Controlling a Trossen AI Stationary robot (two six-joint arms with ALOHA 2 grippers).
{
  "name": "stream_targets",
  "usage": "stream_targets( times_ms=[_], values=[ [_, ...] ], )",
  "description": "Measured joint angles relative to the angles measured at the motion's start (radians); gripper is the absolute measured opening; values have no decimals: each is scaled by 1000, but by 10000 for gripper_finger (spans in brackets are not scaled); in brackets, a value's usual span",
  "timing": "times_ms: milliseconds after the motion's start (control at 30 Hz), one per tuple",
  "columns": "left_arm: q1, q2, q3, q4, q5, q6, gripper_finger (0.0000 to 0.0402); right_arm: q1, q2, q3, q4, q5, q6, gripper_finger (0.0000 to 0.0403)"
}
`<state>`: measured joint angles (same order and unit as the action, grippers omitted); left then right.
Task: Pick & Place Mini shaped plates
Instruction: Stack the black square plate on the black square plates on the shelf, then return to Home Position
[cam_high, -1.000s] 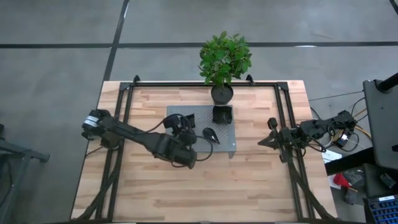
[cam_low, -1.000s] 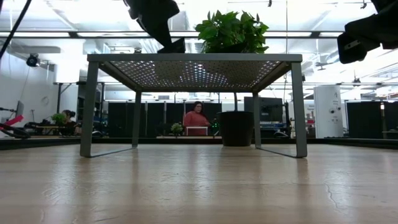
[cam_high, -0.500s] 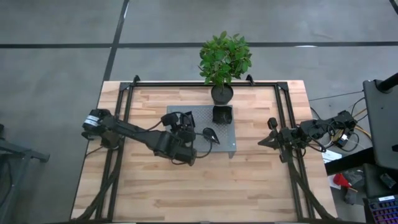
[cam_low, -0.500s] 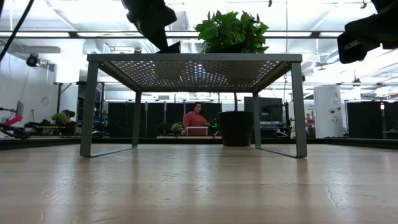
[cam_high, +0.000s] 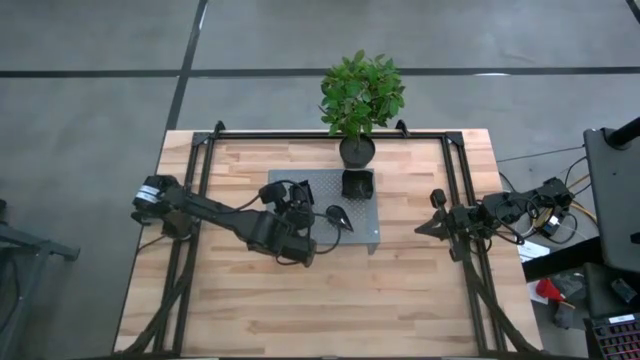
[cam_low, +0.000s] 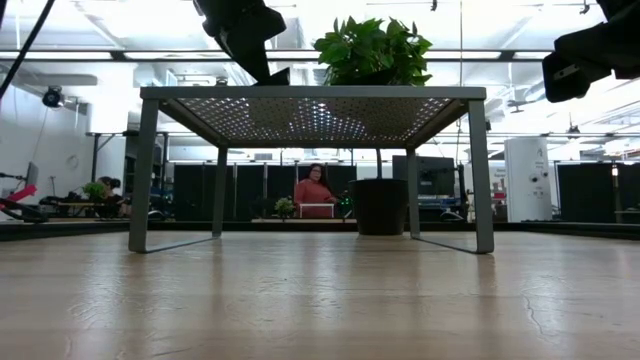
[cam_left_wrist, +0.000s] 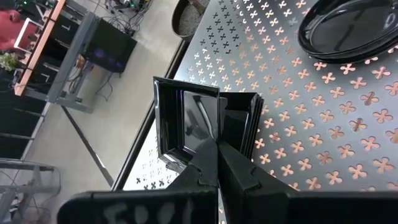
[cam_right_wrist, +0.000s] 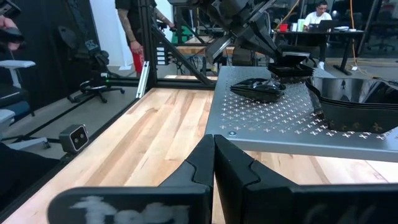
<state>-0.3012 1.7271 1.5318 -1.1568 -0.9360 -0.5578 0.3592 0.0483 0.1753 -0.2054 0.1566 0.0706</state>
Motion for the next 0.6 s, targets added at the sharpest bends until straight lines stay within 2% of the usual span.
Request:
stream_targets(
  times_ms=[200,467,600],
  values=[
    [0,0,0,0,0,-25,12,0,0,0,0,0,0,8],
    [-3,0,0,5,1,-71,95,0,0,0,0,0,-3,8],
    [-16,-2,7,6,62,-84,116,0,0,0,0,0,-3,8]
  ],
)
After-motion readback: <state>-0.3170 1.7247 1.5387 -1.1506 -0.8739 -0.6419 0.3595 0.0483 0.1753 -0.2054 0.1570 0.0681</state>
